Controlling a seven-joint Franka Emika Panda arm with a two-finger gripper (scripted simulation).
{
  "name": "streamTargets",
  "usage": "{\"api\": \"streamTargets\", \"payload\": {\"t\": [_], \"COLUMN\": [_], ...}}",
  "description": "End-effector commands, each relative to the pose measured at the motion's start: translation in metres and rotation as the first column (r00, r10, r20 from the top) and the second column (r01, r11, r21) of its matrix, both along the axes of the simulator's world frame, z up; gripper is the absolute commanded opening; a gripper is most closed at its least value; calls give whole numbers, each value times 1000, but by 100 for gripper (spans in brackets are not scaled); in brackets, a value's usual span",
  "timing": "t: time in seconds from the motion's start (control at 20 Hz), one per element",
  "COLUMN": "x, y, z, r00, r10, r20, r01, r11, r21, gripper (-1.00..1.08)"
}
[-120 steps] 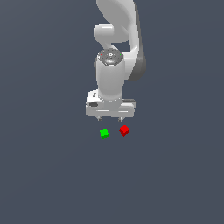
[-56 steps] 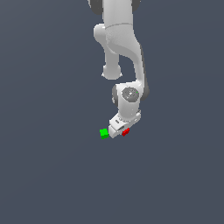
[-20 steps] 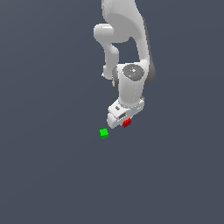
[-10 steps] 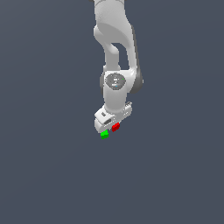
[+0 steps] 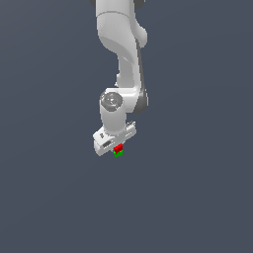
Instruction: Stack the red cube on top of the green cube.
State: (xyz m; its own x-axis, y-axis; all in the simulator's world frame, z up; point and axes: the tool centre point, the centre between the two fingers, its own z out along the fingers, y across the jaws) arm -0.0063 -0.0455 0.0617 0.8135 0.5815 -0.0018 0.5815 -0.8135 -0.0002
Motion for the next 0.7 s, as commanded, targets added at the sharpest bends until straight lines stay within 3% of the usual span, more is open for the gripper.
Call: {"api": "streamTargets", "payload": {"t": [0.0, 0.15, 0.2, 0.65], "x": [2, 2, 2, 2], "y": [-2, 0, 0, 0], "z": [-1, 0, 0, 0], "r00": [1000, 1000, 1000, 1000], "r10": [2, 2, 2, 2], "r20": [2, 2, 2, 2], "r01": [-2, -2, -2, -2], "r11": [1000, 1000, 1000, 1000], "r21": [0, 1, 1, 1], "gripper": [-100, -100, 100, 100]}}
